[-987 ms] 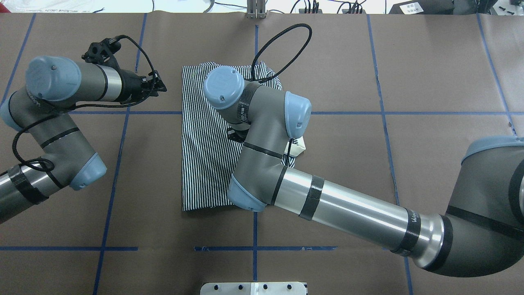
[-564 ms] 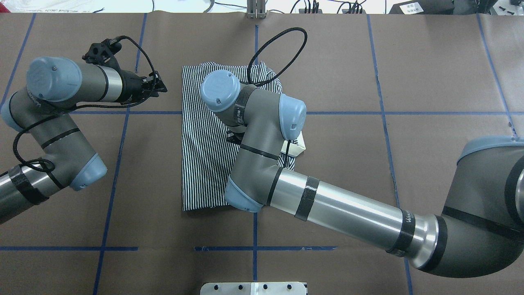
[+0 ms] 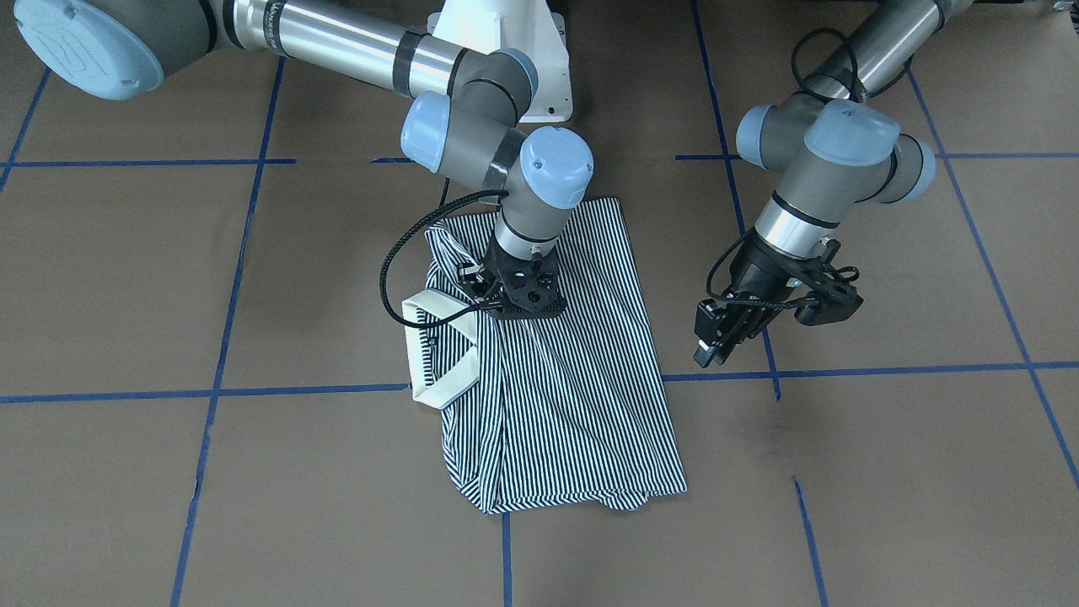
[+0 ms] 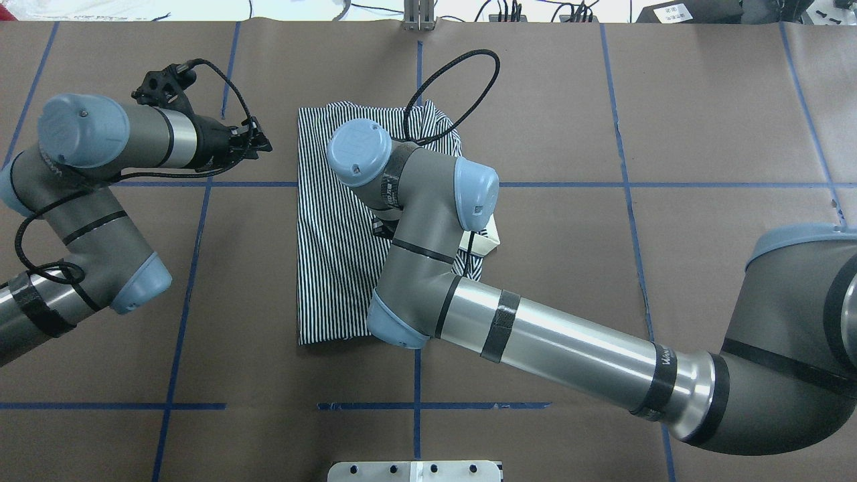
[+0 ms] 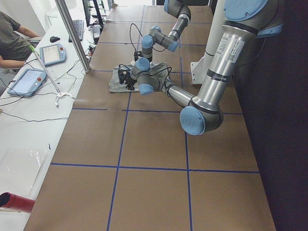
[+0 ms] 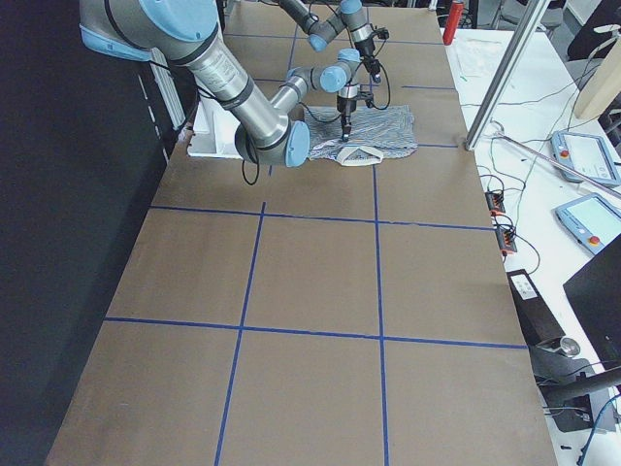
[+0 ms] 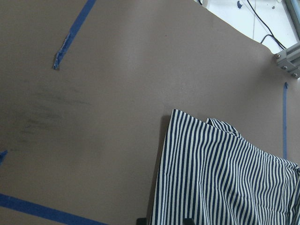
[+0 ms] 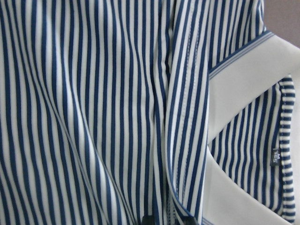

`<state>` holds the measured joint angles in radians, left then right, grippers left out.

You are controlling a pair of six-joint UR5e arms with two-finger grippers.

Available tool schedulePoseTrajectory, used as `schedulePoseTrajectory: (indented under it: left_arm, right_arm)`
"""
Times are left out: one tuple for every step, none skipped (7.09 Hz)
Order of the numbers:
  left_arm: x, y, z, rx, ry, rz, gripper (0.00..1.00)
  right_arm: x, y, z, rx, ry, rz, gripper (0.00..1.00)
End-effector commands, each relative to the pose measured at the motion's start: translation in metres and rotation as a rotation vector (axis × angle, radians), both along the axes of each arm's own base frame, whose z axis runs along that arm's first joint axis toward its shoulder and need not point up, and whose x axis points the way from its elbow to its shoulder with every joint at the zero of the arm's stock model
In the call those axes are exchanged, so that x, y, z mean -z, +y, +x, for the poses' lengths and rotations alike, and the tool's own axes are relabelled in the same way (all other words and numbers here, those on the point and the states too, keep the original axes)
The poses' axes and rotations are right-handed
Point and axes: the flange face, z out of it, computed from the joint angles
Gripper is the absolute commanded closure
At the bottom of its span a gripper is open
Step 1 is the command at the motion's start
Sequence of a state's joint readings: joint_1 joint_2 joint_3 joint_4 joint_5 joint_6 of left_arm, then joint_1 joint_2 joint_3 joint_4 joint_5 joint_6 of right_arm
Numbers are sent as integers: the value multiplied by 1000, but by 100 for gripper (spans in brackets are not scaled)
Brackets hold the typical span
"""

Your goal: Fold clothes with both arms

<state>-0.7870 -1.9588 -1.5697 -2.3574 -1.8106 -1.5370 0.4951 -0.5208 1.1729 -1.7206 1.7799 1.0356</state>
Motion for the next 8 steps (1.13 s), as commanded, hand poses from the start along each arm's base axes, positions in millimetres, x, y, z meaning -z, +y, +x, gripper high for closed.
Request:
schedulePoseTrajectory:
  left_arm:
    - [4,10,-9,-2,10,9,63]
    - [2,10,-10,-2,9,8,63]
    - [0,10,-10,-2,7,6,63]
    - [-1,10,-10,-1,6,5,63]
    - [0,10,-10,-1,7,6,63]
    - [-2,11,-10,-1,5,4,63]
    - [-2,11,-10,-1,5,4,63]
    - [-2,11,-10,-1,5,4,63]
  right_arm:
    - [5,2,0,7,-8,3,100]
    - [2,2,-1,7,-3,1,100]
    - [2,1,0,4,-2,2,100]
    - [0,0,1,3,2,4,100]
    - [1,1,0,4,1,2,77]
    - [2,1,-1,-2,-5,2,68]
    - [2,1,-1,-2,-3,1,67]
    - [-1,0,-1,-2,1,-1,66]
